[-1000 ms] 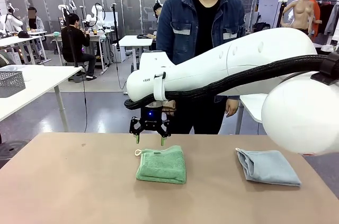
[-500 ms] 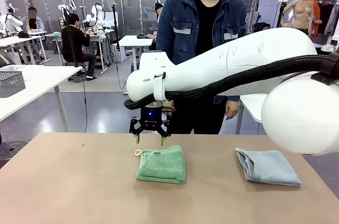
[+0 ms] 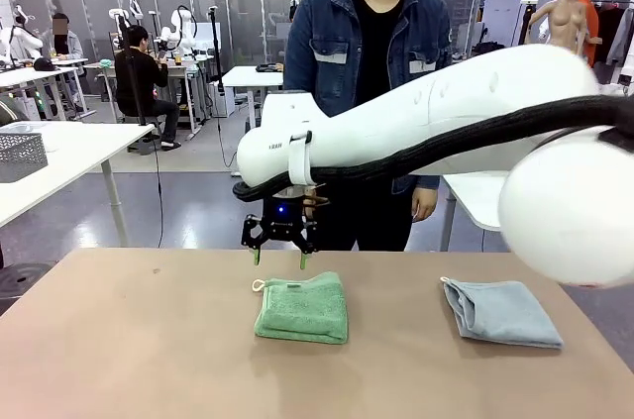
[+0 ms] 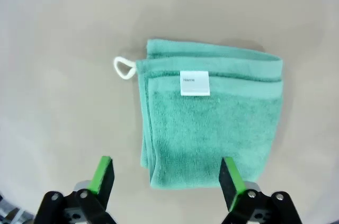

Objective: Fold the towels and place them in the basket.
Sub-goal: Stack the folded Towel with hook on the right side of the table.

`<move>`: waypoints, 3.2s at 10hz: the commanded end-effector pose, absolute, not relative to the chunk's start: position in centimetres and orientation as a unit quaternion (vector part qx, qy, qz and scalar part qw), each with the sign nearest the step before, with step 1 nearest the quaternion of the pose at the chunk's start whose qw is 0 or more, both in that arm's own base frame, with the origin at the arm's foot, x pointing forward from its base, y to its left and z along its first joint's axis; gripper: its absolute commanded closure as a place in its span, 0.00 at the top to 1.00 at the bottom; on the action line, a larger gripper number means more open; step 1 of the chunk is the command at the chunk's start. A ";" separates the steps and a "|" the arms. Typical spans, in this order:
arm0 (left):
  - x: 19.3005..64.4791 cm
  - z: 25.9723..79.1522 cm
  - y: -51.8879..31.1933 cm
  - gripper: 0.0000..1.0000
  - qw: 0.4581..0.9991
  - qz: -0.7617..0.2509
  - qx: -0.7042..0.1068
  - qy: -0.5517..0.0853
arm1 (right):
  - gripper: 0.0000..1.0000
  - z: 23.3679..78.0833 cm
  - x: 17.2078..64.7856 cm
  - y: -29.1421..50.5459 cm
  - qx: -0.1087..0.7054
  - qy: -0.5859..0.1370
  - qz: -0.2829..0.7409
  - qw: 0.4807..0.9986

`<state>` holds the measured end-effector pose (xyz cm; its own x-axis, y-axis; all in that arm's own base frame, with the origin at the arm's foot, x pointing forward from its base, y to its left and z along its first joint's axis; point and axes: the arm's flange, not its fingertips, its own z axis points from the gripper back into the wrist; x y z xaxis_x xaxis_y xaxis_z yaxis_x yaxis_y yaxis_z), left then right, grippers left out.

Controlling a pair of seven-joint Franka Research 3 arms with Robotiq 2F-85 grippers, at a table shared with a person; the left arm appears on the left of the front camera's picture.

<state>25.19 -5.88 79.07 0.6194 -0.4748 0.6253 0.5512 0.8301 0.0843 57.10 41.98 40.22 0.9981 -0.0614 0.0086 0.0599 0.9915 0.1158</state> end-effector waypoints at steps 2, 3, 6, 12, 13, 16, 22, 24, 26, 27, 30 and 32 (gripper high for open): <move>25.2 79.1 -5.9 1.00 0.897 -0.288 -0.056 -0.330 | 1.00 41.8 50.8 34.2 0.135 -0.033 -0.033 0.990; 25.2 79.1 -5.9 1.00 0.897 -0.288 -0.056 -0.330 | 1.00 41.0 50.4 32.0 0.161 -0.026 -0.039 0.986; 25.2 79.1 -5.9 1.00 0.897 -0.288 -0.056 -0.330 | 1.00 37.5 51.4 25.9 0.250 -0.023 -0.049 0.967; 25.2 79.1 -5.9 1.00 0.897 -0.288 -0.056 -0.330 | 1.00 30.1 53.5 20.4 0.362 -0.037 -0.052 0.930; 25.2 79.1 -5.9 1.00 0.897 -0.288 -0.056 -0.330 | 1.00 29.4 53.5 20.4 0.368 -0.044 -0.051 0.927; 25.2 79.1 -5.9 1.00 0.897 -0.288 -0.056 -0.330 | 1.00 27.7 53.9 20.8 0.406 -0.053 -0.055 0.911; 25.2 79.1 -5.9 1.00 0.897 -0.288 -0.056 -0.330 | 1.00 25.7 54.3 22.3 0.423 -0.057 -0.057 0.902; 25.2 79.1 -5.9 1.00 0.897 -0.288 -0.056 -0.330 | 1.00 25.2 54.4 22.5 0.427 -0.048 -0.055 0.901; 25.2 79.1 -5.9 1.00 0.897 -0.288 -0.056 -0.330 | 1.00 24.9 54.5 22.8 0.426 -0.047 -0.053 0.902; 25.2 79.1 -5.9 1.00 0.897 -0.288 -0.056 -0.330 | 1.00 24.9 54.5 23.0 0.429 -0.050 -0.053 0.900; 25.2 79.1 -5.9 1.00 0.897 -0.288 -0.056 -0.330 | 0.09 25.3 54.4 23.1 0.441 -0.060 -0.048 0.894; 25.2 79.1 -5.9 1.00 0.897 -0.288 -0.056 -0.330 | 0.00 25.1 54.5 23.2 0.441 -0.057 -0.050 0.894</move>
